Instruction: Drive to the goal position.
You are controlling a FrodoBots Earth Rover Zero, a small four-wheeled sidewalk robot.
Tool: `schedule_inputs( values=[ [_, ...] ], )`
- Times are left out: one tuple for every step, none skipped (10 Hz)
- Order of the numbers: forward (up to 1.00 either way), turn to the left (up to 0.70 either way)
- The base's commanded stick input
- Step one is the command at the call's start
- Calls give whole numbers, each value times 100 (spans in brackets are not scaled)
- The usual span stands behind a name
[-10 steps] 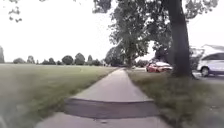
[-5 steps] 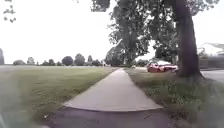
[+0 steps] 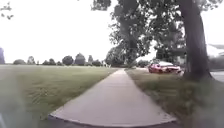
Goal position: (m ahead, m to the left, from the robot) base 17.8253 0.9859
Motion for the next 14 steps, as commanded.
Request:
schedule_inputs(
  values=[
    [70, 0],
    [70, 0],
    [70, -18],
    [70, -35],
    [70, -24],
    [70, 0],
    [70, 0],
    [70, 0],
    [70, 0],
    [70, 0],
    [70, 0],
    [70, 0],
    [70, 0],
    [70, 0]
  ],
)
